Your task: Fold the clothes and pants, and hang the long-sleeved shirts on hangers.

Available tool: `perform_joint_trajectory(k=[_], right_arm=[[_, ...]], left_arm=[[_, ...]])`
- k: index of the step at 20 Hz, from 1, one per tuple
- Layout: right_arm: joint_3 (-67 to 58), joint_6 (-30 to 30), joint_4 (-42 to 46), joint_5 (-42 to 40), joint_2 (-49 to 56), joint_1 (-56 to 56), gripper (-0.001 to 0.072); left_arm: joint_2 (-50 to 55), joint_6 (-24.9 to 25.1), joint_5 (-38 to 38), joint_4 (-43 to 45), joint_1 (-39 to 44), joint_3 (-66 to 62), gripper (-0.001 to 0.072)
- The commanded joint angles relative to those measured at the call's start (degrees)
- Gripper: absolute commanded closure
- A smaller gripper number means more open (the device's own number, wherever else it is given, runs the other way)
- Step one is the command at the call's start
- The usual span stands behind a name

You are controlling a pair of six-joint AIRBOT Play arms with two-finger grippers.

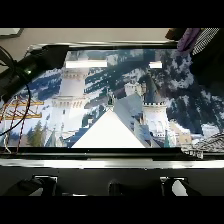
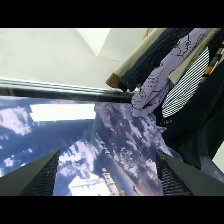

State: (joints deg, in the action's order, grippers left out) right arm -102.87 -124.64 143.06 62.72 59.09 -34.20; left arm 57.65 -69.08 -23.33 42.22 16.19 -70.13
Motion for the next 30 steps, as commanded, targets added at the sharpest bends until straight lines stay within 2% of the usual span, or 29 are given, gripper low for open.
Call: perform_joint_trajectory(k=[1, 8, 13, 15, 19, 23, 29, 30], right_arm=[[-0.6, -0.8, -0.5, -3.0, 0.1, -0.9, 0.069], [-1.0, -5.9, 7.8, -5.9, 0.0, -0.9, 0.069], [-1.0, -6.8, 9.6, -6.8, 1.1, -1.7, 0.069], [-1.0, -8.5, 8.2, -7.1, 1.8, -5.1, 0.069], [-1.0, -9.4, -4.5, -9.1, 2.1, -14.7, 0.0689], [-1.0, -4.1, -14.0, -9.0, 2.0, -16.2, 0.0687], [-1.0, -3.1, -14.8, -7.8, 0.0, -16.3, 0.0685], [-1.0, -3.1, -14.6, -8.0, -0.7, -16.3, 0.0653]], left_arm=[[0.4, 0.0, -0.1, 0.0, 0.0, 0.0, 0.0031], [1.3, 0.0, -3.0, 0.0, 0.9, 0.0, 0.0032], [1.4, 0.0, -3.0, 0.0, 1.6, 0.0, 0.0032], [1.4, 0.0, -2.1, 0.0, 1.7, 0.0, 0.0032], [1.4, 0.0, -1.1, 0.0, 1.7, 0.0, 0.0032], [1.5, 0.0, -1.0, 0.0, 1.7, 0.0, 0.0033], [1.5, 0.0, -1.0, 0.0, 1.7, 0.0, 0.0033], [1.5, 0.0, -1.0, 0.0, 1.7, 0.0, 0.0033]])
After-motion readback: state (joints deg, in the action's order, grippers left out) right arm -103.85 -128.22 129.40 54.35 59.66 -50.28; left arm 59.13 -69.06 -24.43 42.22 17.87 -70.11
